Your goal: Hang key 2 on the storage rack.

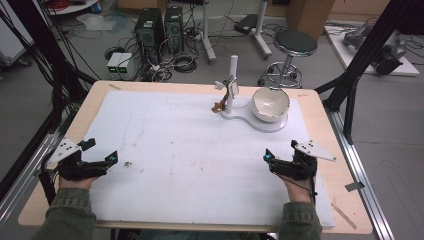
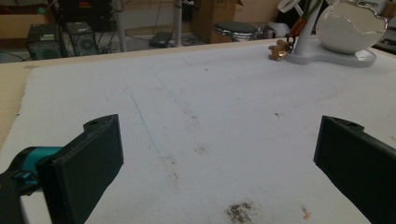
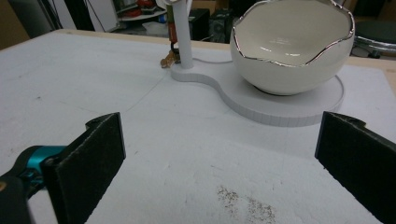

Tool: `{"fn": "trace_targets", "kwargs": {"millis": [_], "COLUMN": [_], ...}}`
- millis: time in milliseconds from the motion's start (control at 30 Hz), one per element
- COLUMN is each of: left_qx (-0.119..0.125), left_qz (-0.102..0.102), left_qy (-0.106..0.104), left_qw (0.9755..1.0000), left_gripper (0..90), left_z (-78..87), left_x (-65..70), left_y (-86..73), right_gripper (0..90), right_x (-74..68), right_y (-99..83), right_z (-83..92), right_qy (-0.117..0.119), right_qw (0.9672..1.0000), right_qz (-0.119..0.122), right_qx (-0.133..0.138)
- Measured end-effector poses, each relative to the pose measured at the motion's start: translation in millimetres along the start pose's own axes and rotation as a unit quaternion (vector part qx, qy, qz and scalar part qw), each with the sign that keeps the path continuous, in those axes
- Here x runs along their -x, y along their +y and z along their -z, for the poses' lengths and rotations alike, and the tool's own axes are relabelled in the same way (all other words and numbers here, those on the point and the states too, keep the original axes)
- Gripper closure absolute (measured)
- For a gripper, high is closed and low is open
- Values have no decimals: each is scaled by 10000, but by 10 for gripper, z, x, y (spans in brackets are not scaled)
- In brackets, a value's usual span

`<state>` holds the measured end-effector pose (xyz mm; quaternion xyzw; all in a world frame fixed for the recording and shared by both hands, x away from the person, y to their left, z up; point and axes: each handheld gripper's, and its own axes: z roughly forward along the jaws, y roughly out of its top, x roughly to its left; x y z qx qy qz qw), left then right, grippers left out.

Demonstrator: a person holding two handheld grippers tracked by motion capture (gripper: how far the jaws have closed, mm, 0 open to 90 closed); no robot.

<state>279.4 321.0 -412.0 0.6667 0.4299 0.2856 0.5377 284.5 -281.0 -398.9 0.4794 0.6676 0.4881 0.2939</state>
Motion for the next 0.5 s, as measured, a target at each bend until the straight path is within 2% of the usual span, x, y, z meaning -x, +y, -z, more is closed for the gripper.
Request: {"fn": "trace_targets", "kwargs": {"millis": [300, 500], "left_qx": [99, 125], "left_qz": [30, 76], "left_qy": [75, 77], "left_qw": [9999, 9999], "left_gripper": [17, 17], "left_z": [26, 15], "left_x": [-20, -31], "left_y": [0, -2], "right_gripper": [5, 5], "right_x": [-5, 20], "right_y": [-58, -81], "right_z": [80, 74], "right_qy": [-85, -137], "right_qw": [9996, 9995], "right_qz": [-61, -63], "right_qx": [277, 278]}}
